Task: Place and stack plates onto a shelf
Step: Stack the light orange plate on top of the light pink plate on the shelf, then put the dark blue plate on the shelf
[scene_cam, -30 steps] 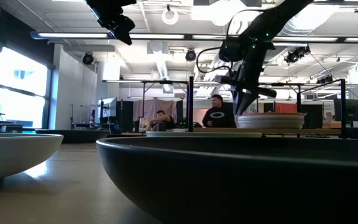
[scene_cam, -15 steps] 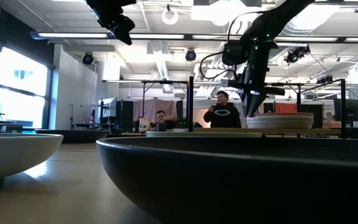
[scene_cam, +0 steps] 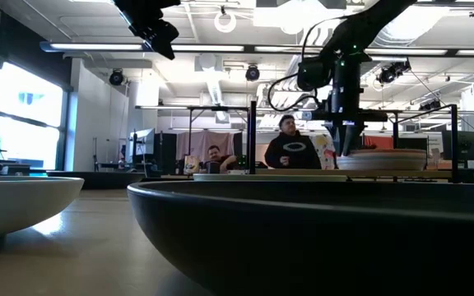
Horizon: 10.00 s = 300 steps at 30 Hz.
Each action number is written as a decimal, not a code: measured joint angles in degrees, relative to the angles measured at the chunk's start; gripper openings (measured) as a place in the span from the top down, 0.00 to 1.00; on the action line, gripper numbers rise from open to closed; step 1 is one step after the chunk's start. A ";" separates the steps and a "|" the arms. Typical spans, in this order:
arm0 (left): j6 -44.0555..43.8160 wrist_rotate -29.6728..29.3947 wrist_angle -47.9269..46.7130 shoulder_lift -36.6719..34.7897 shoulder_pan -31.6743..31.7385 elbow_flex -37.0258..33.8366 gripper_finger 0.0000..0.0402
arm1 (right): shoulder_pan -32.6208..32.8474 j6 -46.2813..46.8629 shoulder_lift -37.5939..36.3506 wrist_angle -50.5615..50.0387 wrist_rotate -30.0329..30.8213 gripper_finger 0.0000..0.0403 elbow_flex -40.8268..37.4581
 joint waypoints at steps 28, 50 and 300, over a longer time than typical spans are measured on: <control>-28.61 10.17 -20.41 0.00 4.77 -2.46 0.62 | 0.55 -21.80 -0.02 -10.31 -2.01 0.86 37.42; -40.31 26.40 -19.53 4.22 15.65 -18.54 0.62 | 0.39 -31.08 0.54 -19.43 -1.95 0.86 52.45; -35.93 4.54 -40.23 7.15 -6.43 5.01 0.58 | -8.46 -8.82 -13.29 21.23 -10.32 1.00 -10.19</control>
